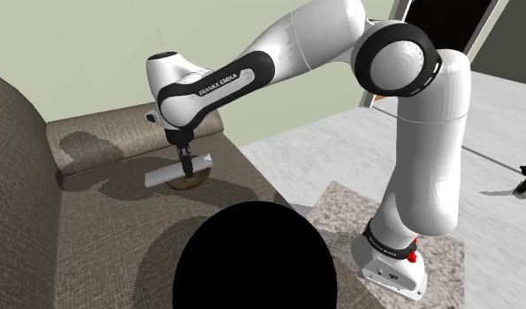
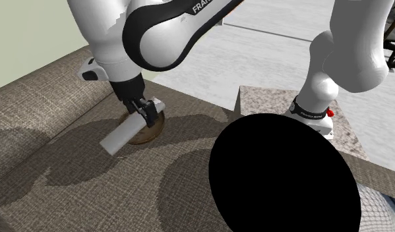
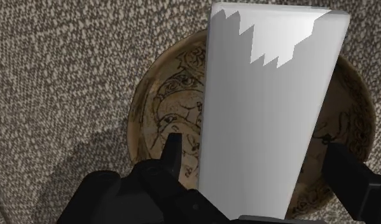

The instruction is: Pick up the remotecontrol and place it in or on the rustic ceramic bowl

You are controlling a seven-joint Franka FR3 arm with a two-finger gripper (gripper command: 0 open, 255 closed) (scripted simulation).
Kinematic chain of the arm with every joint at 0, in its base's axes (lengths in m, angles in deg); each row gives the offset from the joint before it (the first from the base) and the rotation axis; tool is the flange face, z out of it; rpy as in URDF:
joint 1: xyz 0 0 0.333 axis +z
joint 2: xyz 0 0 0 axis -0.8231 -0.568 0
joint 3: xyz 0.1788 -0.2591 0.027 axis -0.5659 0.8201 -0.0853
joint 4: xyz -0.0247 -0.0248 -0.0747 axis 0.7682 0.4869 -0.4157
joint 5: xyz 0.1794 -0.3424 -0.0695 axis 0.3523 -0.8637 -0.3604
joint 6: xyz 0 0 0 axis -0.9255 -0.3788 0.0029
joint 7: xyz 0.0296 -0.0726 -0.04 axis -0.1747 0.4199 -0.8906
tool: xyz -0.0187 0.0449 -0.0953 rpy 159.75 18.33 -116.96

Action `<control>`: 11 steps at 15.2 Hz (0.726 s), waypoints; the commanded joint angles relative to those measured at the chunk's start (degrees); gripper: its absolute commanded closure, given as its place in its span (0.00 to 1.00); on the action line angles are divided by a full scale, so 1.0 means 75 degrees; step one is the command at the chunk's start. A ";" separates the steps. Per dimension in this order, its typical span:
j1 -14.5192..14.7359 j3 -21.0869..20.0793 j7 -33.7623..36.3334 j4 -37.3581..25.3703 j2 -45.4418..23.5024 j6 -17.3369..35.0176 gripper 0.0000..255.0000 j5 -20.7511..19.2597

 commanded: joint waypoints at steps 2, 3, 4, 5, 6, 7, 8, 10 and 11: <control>0.0000 0.0002 0.0002 -0.0002 -0.0011 -0.0006 0.00 -0.0003; -0.0014 0.0010 -0.0021 -0.0042 -0.0027 -0.0029 0.00 -0.0003; -0.0020 0.0003 -0.0035 -0.0178 0.0062 -0.0253 0.00 0.0019; -0.0026 -0.0004 -0.0048 -0.0326 0.0143 -0.0480 0.00 0.0038; -0.0031 -0.0010 -0.0059 -0.0486 0.0215 -0.0711 0.00 0.0056; -0.0034 -0.0014 -0.0067 -0.0621 0.0265 -0.0895 0.00 0.0068; -0.0034 -0.0014 -0.0067 -0.0621 0.0265 -0.0895 0.00 0.0068; -0.0034 -0.0014 -0.0067 -0.0620 0.0265 -0.0894 0.00 0.0068; -0.0034 -0.0014 -0.0067 -0.0620 0.0265 -0.0895 0.00 0.0068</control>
